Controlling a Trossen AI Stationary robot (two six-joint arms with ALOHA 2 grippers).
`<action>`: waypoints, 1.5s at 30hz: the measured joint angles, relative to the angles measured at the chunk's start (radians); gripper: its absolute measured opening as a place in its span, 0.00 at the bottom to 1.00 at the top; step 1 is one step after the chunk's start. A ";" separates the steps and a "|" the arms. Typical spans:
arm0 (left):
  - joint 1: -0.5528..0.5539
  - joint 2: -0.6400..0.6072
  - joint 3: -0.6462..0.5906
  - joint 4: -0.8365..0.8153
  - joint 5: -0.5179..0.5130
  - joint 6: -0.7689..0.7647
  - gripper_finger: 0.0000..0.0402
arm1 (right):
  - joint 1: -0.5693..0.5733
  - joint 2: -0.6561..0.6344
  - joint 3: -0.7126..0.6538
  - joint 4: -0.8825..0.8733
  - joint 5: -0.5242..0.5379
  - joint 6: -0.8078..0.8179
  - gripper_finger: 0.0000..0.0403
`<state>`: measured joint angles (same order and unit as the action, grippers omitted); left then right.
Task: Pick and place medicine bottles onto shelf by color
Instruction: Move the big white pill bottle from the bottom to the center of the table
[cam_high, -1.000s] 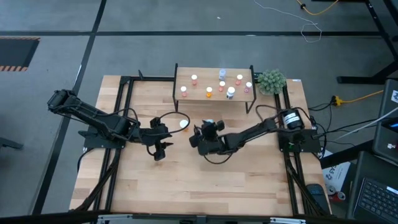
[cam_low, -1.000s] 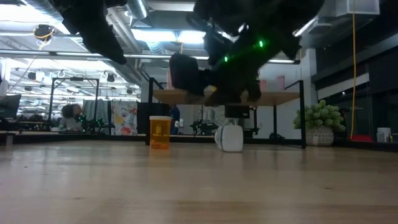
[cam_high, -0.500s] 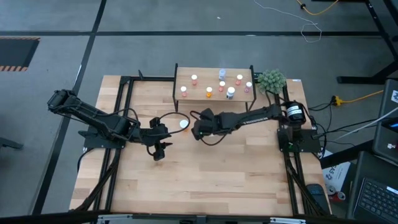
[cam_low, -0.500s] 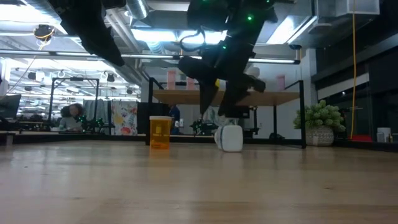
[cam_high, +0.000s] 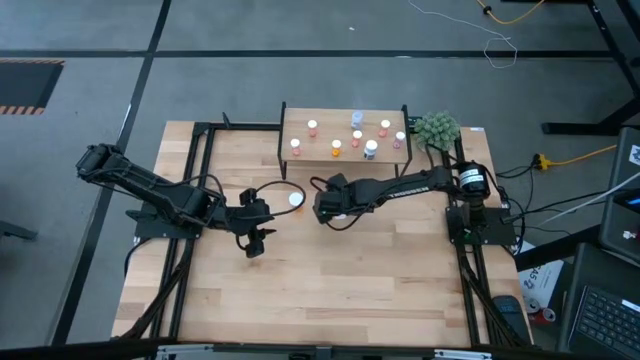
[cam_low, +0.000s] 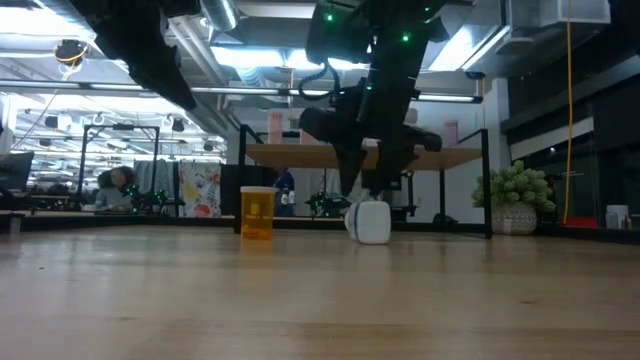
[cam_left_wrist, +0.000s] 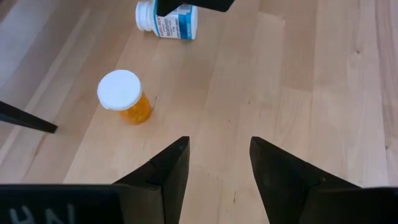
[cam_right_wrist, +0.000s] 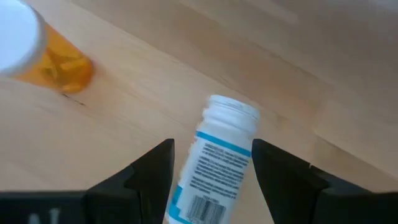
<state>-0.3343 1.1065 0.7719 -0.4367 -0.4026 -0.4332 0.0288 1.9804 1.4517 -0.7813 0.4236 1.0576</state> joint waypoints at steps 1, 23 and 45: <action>0.000 0.000 0.000 0.000 0.000 0.000 0.41 | 0.000 0.000 0.000 0.010 0.001 0.004 0.54; 0.000 0.000 0.000 -0.003 0.000 0.000 0.41 | -0.004 0.042 -0.001 -0.007 -0.019 -0.049 0.54; 0.000 0.000 0.000 -0.006 0.000 0.000 0.41 | 0.061 0.079 -0.001 0.118 0.162 -0.220 0.36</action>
<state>-0.3341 1.1067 0.7719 -0.4431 -0.4030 -0.4334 0.0894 2.0598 1.4506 -0.6635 0.5852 0.8376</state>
